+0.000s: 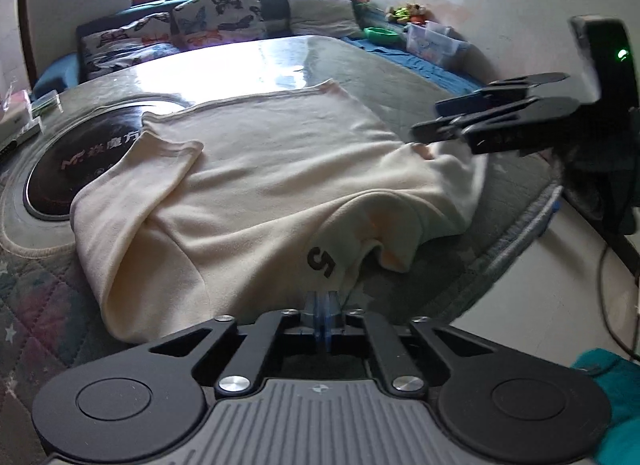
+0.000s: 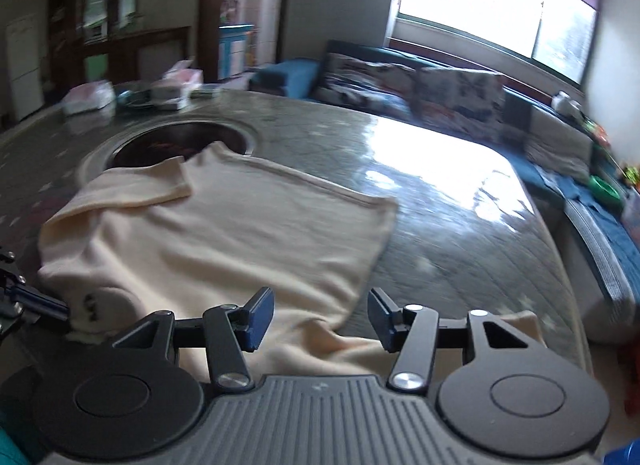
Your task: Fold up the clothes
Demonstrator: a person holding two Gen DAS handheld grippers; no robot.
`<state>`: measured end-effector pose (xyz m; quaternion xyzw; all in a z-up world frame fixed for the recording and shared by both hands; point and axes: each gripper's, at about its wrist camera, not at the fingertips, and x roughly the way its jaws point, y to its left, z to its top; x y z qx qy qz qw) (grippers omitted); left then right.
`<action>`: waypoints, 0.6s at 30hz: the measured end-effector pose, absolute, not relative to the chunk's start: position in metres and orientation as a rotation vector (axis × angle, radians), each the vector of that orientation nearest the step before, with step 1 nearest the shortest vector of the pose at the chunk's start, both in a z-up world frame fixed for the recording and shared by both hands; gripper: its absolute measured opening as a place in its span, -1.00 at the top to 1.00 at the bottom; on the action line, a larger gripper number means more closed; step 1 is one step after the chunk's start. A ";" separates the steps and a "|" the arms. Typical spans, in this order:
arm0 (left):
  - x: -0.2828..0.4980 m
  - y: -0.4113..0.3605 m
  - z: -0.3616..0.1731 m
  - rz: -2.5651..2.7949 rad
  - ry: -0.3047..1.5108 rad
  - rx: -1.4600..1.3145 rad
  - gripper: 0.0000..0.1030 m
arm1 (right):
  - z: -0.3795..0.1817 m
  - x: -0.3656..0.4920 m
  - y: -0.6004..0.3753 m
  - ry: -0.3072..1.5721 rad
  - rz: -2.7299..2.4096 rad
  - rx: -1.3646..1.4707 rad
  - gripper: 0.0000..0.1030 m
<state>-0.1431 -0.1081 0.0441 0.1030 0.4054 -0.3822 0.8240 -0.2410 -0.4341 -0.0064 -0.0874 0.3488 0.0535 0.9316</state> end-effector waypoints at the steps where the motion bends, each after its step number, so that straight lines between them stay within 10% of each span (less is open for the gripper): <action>1: -0.143 -0.104 0.051 -0.830 0.857 0.213 1.00 | -0.006 -0.241 -0.429 0.714 0.126 -0.188 -0.05; 7: -0.151 -0.090 0.080 -0.846 0.734 0.307 0.99 | -0.013 -0.249 -0.391 0.700 0.252 -0.330 -0.08; 18: -0.153 -0.116 0.037 -0.828 0.834 0.354 0.65 | -0.020 -0.289 -0.367 0.816 0.481 -0.291 0.42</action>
